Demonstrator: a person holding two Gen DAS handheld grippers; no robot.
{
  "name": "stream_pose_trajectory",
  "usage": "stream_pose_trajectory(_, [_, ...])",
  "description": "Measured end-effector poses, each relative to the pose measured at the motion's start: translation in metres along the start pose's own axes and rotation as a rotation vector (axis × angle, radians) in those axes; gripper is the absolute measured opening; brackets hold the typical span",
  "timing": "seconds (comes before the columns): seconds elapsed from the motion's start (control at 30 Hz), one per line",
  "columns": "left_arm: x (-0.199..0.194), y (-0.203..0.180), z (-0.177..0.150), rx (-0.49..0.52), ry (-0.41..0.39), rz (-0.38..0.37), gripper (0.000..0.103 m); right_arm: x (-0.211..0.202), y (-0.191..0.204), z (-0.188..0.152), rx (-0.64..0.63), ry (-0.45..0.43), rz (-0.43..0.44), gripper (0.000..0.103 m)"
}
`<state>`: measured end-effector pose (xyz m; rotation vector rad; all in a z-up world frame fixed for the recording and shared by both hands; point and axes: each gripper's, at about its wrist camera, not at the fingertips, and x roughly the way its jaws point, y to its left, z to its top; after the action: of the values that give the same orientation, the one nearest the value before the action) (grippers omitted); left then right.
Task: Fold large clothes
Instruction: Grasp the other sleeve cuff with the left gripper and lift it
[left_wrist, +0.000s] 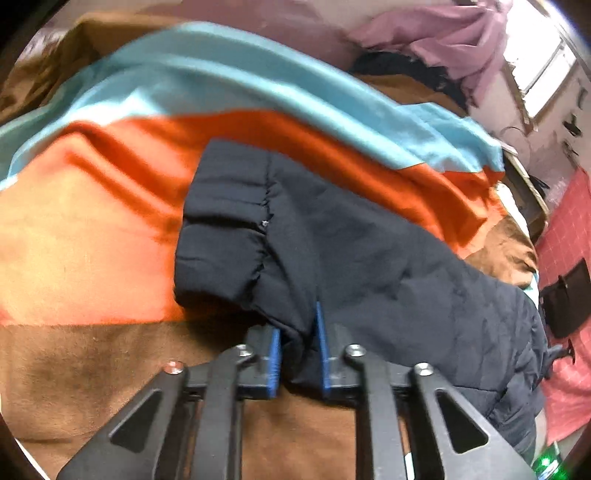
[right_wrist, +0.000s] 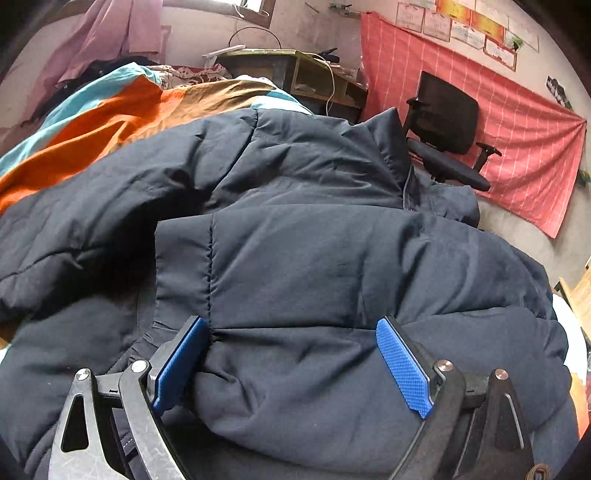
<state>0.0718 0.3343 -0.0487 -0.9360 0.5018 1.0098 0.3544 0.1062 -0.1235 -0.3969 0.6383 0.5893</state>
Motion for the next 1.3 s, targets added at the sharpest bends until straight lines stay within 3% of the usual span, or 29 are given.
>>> stream_pose_trajectory(0.17, [-0.025, -0.027, 0.005, 0.102, -0.111, -0.061, 0.007, -0.002, -0.002, 0.002, 0.006, -0.002, 0.008, 0.094])
stream_pose_trajectory(0.27, [-0.05, -0.053, 0.009, 0.196, -0.207, -0.135, 0.006, -0.014, -0.006, 0.011, 0.035, 0.008, 0.052, 0.094])
stream_pose_trajectory(0.4, [-0.083, -0.099, 0.007, 0.329, -0.329, -0.267, 0.006, -0.047, -0.018, 0.022, 0.078, -0.06, 0.117, 0.094])
stream_pose_trajectory(0.63, [-0.114, -0.177, -0.025, 0.498, -0.367, -0.516, 0.006, -0.09, -0.074, 0.032, 0.197, -0.139, 0.139, 0.094])
stream_pose_trajectory(0.77, [-0.118, -0.224, -0.061, 0.613, -0.275, -0.684, 0.006, -0.104, -0.118, 0.027, 0.294, -0.146, 0.12, 0.094])
stream_pose_trajectory(0.93, [-0.111, -0.275, -0.118, 0.782, -0.135, -0.808, 0.006, -0.119, -0.169, 0.011, 0.377, -0.152, 0.045, 0.094])
stream_pose_trajectory(1.13, [-0.087, -0.317, -0.184, 0.945, 0.033, -0.861, 0.006, -0.124, -0.222, -0.013, 0.48, -0.135, -0.012, 0.094])
stream_pose_trajectory(1.3, [-0.07, -0.331, -0.25, 1.107, 0.153, -0.856, 0.005, -0.121, -0.264, -0.037, 0.613, -0.142, 0.071, 0.094])
